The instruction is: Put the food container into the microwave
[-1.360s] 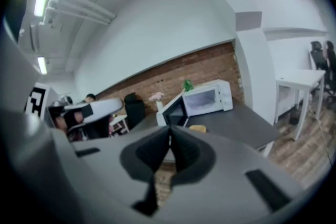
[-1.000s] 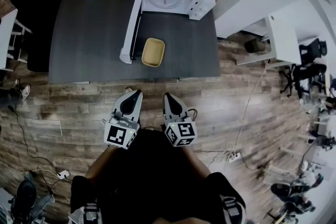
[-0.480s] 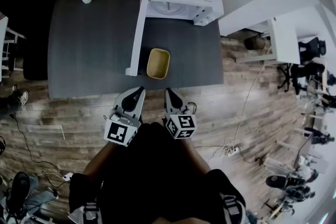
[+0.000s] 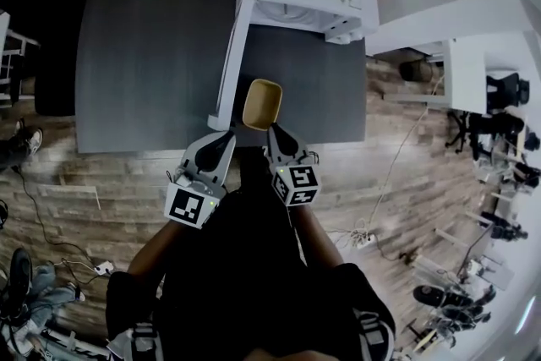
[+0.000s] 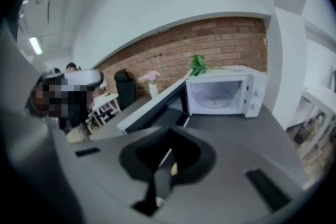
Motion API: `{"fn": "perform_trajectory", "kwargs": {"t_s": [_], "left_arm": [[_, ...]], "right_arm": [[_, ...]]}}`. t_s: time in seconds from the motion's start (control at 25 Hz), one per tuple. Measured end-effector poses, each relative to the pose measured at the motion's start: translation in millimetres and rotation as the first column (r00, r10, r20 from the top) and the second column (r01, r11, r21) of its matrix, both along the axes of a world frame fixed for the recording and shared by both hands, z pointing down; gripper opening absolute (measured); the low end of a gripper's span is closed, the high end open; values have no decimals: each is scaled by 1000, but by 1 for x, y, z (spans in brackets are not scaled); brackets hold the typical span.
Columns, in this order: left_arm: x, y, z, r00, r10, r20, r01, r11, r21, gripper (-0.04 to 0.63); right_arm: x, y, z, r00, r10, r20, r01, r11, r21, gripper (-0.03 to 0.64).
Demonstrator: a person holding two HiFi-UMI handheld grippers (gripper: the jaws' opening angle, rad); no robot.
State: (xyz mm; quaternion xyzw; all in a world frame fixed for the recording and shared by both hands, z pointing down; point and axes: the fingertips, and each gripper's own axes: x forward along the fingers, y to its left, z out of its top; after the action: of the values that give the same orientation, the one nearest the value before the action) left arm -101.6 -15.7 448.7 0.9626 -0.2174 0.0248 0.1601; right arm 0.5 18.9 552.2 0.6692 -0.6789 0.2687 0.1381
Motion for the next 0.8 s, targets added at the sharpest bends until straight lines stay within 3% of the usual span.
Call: {"fn": "perform_trajectory", "kwargs": {"t_s": [0.12,0.24,0.32,0.48,0.8], "left_arm": [[7,-5,5,1000,-29,8,29,1000,0,34],[12,-10,9,997,-79,22,79,997,-2,34],[15,-15,11,992,-126,31,127,992,-12,34],[28,-23,9,979,-201,31,201,979,-13,34],[36,-29,9,958,-280,52,281,959,-16,34]], "right_arm": [[0,-10,20,994,-107,-2,107,993,-54,34],[-1,-19,47,969,-247,-30,242,962,-123,34],[-4,-23,61,934,-352,-54,339,926,-163,34],[-11,-27,83,863,-506,-15,491,844,-214,35],[-15,-18,119,758,-649,66,635,710,-305,40]]}}
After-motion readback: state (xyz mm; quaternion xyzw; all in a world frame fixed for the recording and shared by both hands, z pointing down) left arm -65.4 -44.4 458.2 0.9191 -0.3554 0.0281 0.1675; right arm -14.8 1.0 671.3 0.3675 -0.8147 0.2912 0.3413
